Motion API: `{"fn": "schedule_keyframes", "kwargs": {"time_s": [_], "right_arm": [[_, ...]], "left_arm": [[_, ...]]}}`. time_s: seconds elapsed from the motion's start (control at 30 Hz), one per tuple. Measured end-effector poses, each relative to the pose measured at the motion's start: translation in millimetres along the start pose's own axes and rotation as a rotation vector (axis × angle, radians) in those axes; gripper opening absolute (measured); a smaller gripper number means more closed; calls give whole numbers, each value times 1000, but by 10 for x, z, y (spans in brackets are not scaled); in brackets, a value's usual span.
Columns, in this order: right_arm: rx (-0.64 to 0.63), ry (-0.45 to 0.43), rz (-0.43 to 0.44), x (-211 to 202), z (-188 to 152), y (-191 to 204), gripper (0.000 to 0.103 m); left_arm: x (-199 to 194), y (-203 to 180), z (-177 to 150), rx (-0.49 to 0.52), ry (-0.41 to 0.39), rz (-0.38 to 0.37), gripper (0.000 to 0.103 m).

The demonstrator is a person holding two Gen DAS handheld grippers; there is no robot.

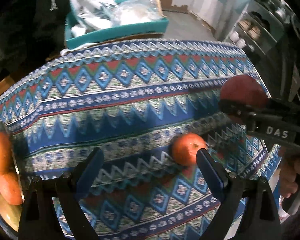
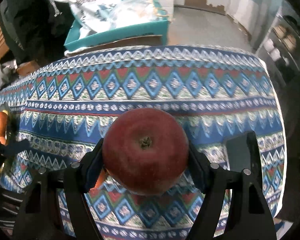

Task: Organize fruits
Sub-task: 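Close right gripper on the red apple while left gripper closes on the tangerine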

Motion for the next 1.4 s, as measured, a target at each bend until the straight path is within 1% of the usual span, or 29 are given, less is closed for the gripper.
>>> {"fn": "schedule_keyframes", "kwargs": {"time_s": [0.13,0.33,0.4,0.47,0.6,0.7,0.8,0.87,0.9,0.93,0.97,1.03,1.1,1.4], "right_arm": [[42,-11,-4,-119,-106,-165,75],[83,-10,-11,-158,-227,-300,75],[91,-9,-10,-165,-244,-330,75],[97,-9,-5,-156,-250,-344,75],[97,-10,4,-163,-263,-352,75],[91,-9,5,-157,-258,-344,75],[92,-5,4,-136,-260,-335,75],[94,-3,2,-135,-271,-337,75],[94,-2,1,-134,-276,-338,75],[93,-1,1,-133,-281,-335,75],[93,-2,1,-139,-286,-334,75],[92,-2,1,-149,-293,-324,75],[91,-6,1,-165,-300,-309,75],[70,-24,14,-283,-302,-212,75]], "left_arm": [[18,-160,-21,30,-4,12,95],[131,-321,-33,38,16,-2,95],[183,-352,-41,43,22,5,94],[223,-381,-51,42,29,4,90],[322,-420,-51,39,48,3,90],[336,-421,-40,39,45,2,85],[369,-437,-28,45,58,-16,77],[387,-457,-7,43,61,-45,64],[384,-465,-2,42,61,-58,60],[380,-485,7,44,61,-70,52],[367,-504,7,48,60,-84,46],[364,-550,18,61,55,-61,46],[357,-569,12,70,45,-58,46],[232,-360,-11,14,34,-62,45]]}}
Point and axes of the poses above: each gripper's, at about its wrist camera, not at the fingertips, and x roughly the way its jaws point, y to its left, z to its top, the point moved 2 cm from there along x, roughly the way its jaws point, and after that the axes turned 14 degrees about z, right-handed, at the moved point
